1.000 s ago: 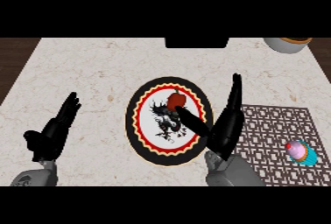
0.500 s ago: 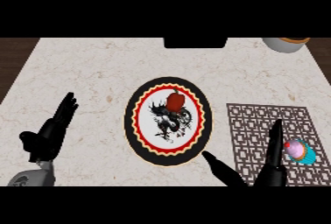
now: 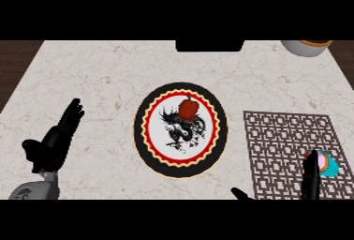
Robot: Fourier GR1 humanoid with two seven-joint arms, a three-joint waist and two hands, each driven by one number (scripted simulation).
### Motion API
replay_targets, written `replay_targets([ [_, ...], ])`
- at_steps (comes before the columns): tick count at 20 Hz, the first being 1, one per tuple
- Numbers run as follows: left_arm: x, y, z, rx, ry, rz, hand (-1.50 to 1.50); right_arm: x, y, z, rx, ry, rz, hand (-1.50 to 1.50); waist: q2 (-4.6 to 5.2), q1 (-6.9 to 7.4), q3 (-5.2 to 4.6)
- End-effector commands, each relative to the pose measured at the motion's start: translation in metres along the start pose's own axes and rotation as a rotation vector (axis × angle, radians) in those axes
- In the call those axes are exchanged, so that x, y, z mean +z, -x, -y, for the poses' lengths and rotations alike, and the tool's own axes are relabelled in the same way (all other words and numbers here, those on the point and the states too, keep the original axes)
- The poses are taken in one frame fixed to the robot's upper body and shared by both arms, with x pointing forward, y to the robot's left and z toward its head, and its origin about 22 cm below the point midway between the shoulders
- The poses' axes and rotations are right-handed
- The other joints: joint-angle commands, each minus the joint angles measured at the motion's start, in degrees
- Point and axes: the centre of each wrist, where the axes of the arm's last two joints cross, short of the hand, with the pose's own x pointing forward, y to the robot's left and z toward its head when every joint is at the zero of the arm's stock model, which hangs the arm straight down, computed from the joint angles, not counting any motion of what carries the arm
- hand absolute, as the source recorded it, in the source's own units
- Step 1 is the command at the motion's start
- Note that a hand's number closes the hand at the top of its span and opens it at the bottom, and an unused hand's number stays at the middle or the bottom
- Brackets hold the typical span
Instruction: Pick the bell pepper from the placemat and place it in the plate
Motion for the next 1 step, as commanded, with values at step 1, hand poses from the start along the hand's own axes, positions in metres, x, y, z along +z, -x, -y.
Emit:
replay_targets([
  [1,-0.0009,0.0009,0.0065,0.003,-0.001,0.004,0.0,0.0233,0.0084,0.0025,-0.004,0.065,0.019,-1.5,-0.04,-0.22,-0.04],
])
